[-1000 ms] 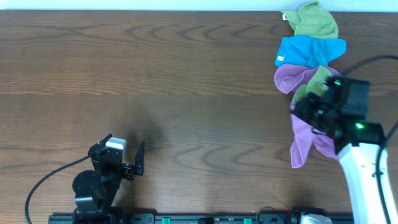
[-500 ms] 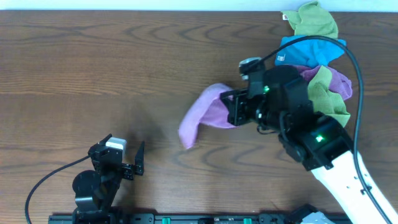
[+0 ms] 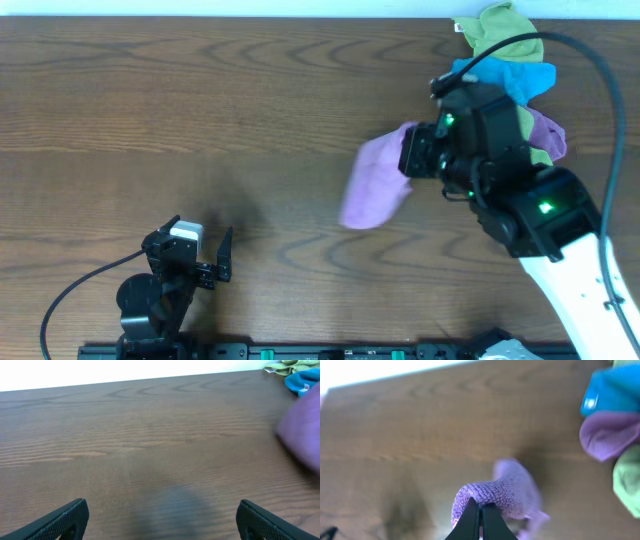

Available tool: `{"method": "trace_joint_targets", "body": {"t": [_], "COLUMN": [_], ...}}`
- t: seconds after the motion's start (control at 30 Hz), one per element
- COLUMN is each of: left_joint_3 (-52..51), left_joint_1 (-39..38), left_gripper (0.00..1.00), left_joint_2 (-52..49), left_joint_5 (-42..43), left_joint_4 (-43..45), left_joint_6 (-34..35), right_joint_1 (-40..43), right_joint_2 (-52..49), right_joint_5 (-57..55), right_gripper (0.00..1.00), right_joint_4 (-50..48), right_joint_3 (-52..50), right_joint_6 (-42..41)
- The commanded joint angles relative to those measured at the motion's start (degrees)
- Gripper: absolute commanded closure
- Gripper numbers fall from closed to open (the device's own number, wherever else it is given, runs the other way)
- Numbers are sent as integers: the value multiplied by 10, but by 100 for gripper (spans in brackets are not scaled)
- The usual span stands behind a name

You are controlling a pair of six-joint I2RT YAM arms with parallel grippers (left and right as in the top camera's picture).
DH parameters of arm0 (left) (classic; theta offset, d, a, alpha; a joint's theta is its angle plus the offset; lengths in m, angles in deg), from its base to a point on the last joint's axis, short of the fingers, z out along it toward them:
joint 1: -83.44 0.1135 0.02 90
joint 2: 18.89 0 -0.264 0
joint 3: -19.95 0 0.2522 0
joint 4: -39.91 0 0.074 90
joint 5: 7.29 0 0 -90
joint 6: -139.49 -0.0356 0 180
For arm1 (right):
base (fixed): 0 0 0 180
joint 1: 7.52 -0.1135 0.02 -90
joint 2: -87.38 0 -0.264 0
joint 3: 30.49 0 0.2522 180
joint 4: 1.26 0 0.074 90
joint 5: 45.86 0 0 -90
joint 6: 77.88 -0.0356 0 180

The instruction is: Fold the cloth

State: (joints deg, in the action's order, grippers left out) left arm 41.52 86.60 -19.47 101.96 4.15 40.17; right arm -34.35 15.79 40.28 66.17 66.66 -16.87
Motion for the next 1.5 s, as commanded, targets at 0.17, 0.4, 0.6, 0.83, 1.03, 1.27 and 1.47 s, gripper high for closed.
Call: {"method": "trace_joint_targets", "body": {"t": [0.17, 0.4, 0.6, 0.83, 1.03, 1.27, 1.47], "left_joint_3": [-13, -13, -13, -13, -13, -13, -13], "left_joint_1": [-3, -3, -3, -3, -3, -3, -3], "left_gripper": [5, 5, 4, 5, 5, 5, 5], "left_joint_2": [3, 3, 3, 3, 3, 3, 3], "left_joint_5": [-2, -2, -2, -2, -2, -2, -2], "left_joint_4": [0, 0, 0, 0, 0, 0, 0], "left_joint_6": [-10, -10, -10, -10, -10, -10, -10], "right_joint_1": [-64, -193, -168, -74, 1, 28, 28], "right_joint_2": [-93, -274, -294, -292, -292, -292, -292], "right_joint_5": [70, 241, 195, 58, 47, 48, 58], "right_gripper": [98, 55, 1, 14, 56, 59, 57], "right_joint_4": [-26, -20, -11, 69, 130, 121, 49], "right_joint_3": [18, 18, 18, 17, 2, -66, -136], "right_joint_6": [11, 170, 159, 131, 116, 119, 119]}}
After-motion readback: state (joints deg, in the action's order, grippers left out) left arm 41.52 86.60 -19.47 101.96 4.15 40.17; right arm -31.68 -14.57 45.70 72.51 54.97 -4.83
